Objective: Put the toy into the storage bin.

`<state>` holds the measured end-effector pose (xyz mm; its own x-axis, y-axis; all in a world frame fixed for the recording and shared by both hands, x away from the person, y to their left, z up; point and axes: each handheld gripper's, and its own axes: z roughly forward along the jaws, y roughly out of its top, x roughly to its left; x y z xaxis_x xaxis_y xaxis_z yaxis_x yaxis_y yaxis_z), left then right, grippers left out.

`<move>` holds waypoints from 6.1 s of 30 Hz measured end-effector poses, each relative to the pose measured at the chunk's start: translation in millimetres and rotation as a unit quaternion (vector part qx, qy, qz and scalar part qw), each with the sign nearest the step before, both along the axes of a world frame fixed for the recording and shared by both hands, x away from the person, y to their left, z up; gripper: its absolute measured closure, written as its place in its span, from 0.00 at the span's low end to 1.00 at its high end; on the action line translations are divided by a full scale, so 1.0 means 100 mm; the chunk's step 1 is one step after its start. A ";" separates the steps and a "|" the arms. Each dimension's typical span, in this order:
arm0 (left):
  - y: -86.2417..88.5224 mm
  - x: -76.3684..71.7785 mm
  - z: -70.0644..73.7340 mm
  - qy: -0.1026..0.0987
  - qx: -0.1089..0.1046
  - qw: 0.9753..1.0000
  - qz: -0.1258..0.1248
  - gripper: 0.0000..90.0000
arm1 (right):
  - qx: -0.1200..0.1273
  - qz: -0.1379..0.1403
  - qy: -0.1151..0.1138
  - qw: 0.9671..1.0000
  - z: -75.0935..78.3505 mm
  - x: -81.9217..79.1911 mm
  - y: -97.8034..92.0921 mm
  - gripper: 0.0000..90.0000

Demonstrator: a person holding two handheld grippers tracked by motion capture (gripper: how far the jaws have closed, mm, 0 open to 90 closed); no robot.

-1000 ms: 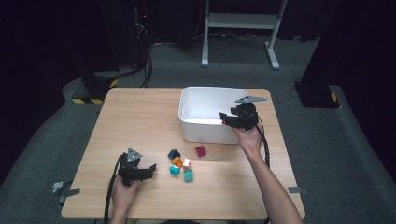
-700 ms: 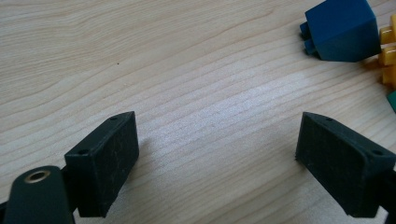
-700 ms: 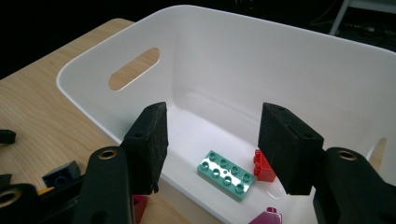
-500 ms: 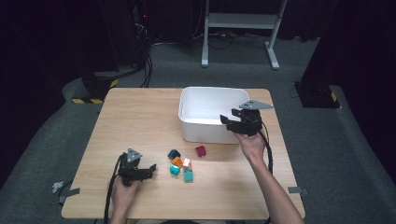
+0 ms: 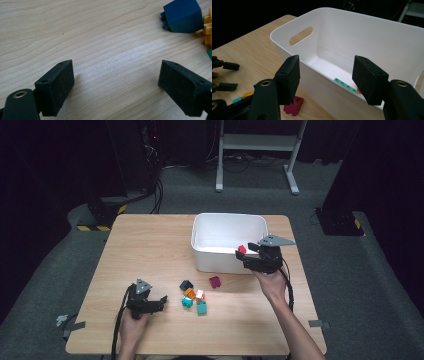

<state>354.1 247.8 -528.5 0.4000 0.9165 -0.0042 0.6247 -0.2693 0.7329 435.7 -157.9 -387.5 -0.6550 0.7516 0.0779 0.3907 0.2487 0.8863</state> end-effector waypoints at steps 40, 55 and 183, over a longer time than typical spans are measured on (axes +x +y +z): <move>0.00 0.00 0.00 0.000 0.000 1.000 0.000 0.14 | -0.018 0.037 0.059 0.997 -0.86 -0.28 0.48 0.46; 0.00 0.00 0.00 0.000 0.000 1.000 0.000 0.14 | -0.054 0.031 0.088 0.994 -1.14 -0.20 0.72 0.46; 0.00 0.00 0.00 0.000 0.000 1.000 0.000 0.14 | -0.048 0.052 0.044 0.997 -0.61 -0.37 0.42 0.65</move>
<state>354.0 247.8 -528.5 0.3994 0.9167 -0.0041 0.6249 -0.2690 0.7329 398.7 -116.3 -448.9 -0.7230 0.6875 0.0683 0.4334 0.3743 0.8198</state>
